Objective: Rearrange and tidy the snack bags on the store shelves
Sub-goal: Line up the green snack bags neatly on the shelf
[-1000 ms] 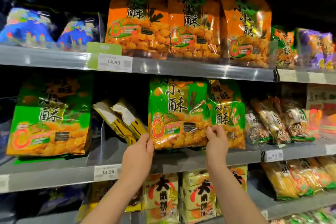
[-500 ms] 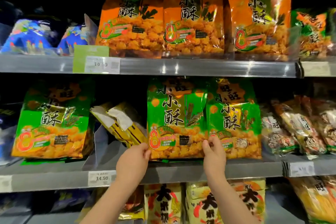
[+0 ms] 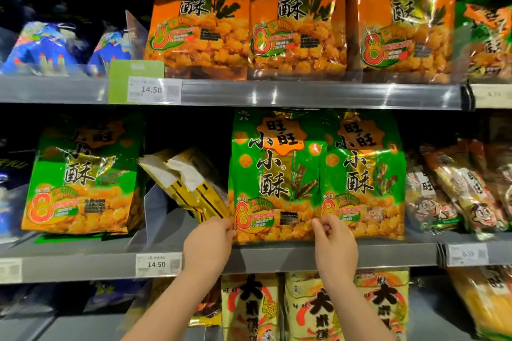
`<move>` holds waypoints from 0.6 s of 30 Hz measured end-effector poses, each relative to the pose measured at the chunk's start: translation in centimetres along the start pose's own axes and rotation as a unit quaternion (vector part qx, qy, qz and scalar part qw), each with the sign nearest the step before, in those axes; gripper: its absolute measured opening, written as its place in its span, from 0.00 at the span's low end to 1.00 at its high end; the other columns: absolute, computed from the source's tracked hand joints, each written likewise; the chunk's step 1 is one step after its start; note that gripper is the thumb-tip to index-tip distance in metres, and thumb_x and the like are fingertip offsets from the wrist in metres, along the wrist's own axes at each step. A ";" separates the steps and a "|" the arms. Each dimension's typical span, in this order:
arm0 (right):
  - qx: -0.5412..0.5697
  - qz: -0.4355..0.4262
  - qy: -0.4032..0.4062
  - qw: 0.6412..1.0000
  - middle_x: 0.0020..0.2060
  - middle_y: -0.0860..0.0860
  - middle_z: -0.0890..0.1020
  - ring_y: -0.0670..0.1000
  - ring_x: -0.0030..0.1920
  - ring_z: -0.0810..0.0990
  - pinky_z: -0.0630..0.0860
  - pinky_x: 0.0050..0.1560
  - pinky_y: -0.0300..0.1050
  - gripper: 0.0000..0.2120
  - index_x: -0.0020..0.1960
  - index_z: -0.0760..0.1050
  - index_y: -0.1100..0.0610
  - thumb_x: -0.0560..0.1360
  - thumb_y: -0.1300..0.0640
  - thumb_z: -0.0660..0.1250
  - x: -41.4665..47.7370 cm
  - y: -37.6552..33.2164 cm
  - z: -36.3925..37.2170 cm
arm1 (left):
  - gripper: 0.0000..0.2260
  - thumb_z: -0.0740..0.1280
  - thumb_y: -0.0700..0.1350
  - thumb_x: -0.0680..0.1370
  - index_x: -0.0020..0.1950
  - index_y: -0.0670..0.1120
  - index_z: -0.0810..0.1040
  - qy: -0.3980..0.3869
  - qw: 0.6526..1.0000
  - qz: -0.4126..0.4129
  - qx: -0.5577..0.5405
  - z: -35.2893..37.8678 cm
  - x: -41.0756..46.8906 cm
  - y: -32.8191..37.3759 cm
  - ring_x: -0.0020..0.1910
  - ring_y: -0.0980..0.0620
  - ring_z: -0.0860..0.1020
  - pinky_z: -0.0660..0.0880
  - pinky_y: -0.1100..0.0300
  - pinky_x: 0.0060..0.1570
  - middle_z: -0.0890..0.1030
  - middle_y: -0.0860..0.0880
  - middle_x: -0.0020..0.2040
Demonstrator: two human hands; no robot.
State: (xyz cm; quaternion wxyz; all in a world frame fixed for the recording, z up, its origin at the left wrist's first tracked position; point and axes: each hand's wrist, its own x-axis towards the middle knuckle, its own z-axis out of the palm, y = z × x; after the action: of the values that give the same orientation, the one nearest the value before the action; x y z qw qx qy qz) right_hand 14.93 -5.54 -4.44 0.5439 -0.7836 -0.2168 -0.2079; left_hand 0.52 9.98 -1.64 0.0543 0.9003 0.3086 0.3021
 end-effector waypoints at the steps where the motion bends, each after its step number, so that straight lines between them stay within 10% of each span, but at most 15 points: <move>1: -0.001 0.002 0.002 1.000 0.36 0.44 0.74 0.52 0.44 0.72 0.69 0.39 0.46 0.09 0.40 0.73 0.52 0.77 0.50 0.62 0.0 0.0 -0.1 | 0.11 0.60 0.51 0.78 0.37 0.50 0.69 -0.006 1.000 -0.004 -0.001 -0.1 0.1 -0.1 0.41 0.49 0.74 0.68 0.58 0.35 0.72 0.52 0.38; 10: 0.057 0.009 0.031 0.998 0.44 0.45 0.77 0.47 0.49 0.69 0.68 0.58 0.55 0.11 0.53 0.76 0.52 0.76 0.47 0.62 0.8 -1.7 -0.3 | 0.08 0.61 0.57 0.76 0.42 0.54 0.74 0.049 0.989 -0.029 -0.133 -1.3 0.6 0.2 0.33 0.56 0.74 0.66 0.60 0.28 0.77 0.53 0.32; 18: 0.155 -0.001 0.047 0.987 0.41 0.39 0.75 0.44 0.45 0.74 0.68 0.42 0.38 0.03 0.48 0.72 0.48 0.78 0.51 0.60 3.5 -4.3 0.1 | 0.07 0.59 0.47 0.79 0.43 0.48 0.73 0.155 0.971 -0.025 -0.182 -1.9 2.1 1.7 0.32 0.53 0.73 0.60 0.62 0.27 0.75 0.53 0.33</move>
State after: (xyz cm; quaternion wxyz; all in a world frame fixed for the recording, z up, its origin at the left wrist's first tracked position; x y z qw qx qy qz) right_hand 15.42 -3.66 0.76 0.6678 -0.6791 -0.2219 -0.2088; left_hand 1.62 9.72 1.46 0.1762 0.8094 0.2754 0.4879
